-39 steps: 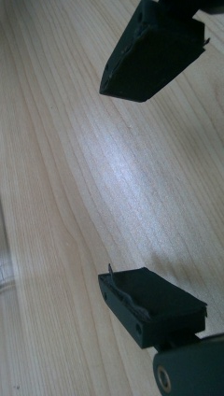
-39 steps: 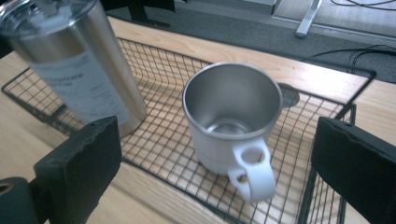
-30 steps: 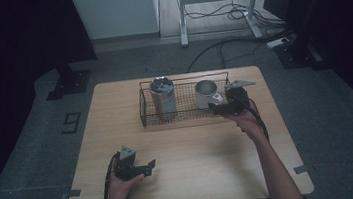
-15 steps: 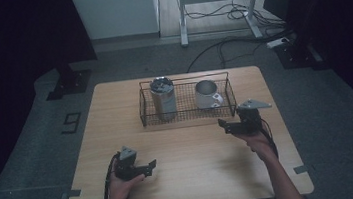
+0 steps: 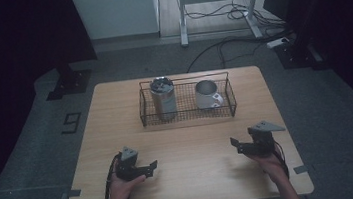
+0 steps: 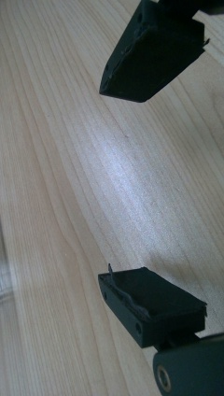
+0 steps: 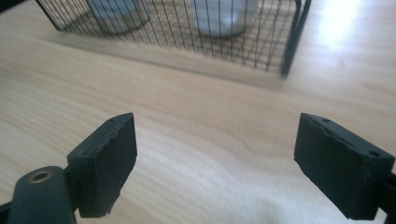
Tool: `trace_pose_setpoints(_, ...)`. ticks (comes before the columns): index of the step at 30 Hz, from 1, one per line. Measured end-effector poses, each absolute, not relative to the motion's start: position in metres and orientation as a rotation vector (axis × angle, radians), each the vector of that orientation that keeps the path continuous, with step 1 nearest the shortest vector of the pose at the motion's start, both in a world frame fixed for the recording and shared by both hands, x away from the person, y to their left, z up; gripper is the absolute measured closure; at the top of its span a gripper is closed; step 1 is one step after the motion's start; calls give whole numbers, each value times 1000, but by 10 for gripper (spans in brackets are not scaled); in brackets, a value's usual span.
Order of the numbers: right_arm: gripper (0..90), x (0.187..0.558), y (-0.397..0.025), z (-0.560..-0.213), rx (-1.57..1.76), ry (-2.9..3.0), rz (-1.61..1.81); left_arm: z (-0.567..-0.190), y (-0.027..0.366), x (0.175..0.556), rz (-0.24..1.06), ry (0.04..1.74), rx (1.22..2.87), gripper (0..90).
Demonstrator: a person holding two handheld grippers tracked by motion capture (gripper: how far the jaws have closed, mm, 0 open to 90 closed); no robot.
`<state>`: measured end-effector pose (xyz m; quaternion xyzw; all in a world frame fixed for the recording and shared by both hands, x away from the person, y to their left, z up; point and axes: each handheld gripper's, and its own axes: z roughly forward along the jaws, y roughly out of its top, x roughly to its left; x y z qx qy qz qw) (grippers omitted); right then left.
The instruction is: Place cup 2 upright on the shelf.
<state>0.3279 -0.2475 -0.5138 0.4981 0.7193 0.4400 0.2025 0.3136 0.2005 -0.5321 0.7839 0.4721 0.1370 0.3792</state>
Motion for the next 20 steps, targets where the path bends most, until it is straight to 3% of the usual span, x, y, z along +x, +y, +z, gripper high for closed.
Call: trace_pose_setpoints(20,134,317,-251,-535,1402,2033,1127,-532,201,313,363,1215,2004,124)
